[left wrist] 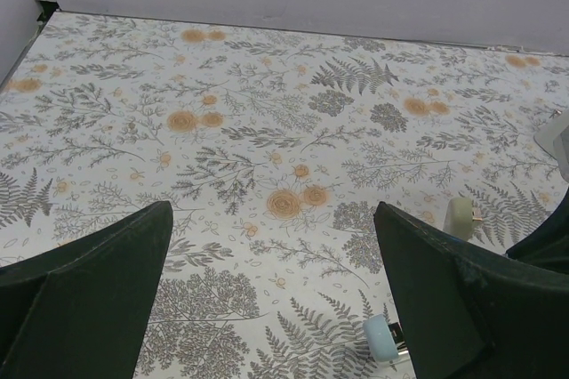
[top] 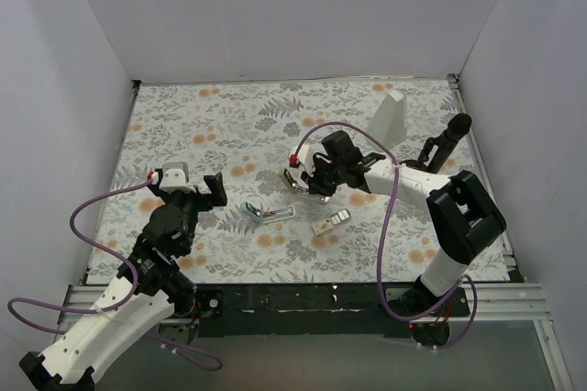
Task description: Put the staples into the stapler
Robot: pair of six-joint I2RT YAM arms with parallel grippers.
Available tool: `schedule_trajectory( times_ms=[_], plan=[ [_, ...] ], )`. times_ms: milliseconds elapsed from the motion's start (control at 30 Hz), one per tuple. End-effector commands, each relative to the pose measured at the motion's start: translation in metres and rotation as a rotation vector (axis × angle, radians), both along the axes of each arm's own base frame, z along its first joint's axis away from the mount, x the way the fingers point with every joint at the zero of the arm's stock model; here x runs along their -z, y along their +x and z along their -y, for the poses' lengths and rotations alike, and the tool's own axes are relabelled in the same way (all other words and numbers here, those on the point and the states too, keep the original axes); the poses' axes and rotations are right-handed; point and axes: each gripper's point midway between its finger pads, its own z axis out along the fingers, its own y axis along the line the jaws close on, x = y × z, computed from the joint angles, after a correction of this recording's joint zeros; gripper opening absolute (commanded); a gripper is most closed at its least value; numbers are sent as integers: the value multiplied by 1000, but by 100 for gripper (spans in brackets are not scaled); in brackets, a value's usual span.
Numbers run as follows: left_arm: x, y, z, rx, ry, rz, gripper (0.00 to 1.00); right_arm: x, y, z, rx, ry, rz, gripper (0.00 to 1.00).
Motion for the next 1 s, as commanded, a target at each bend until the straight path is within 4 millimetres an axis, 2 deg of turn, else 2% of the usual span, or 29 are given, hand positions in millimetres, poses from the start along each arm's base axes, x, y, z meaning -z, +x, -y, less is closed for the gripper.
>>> schedule_trajectory(
  times_ms=[0,300,633,833,967],
  plan=[
    [0,3,2,12,16,11,98,-21,10,-16,-51,66,58,9],
    [3,4,4,23,22,5,98,-12,19,-13,-39,38,70,9],
    [4,5,5,28,24,1,98,-16,26,-16,-43,40,82,9],
    [3,5,7,35,23,2,98,-18,23,-16,-51,46,75,9],
    [3,5,7,37,23,2,98,-13,23,-13,-49,27,76,8]
  ],
)
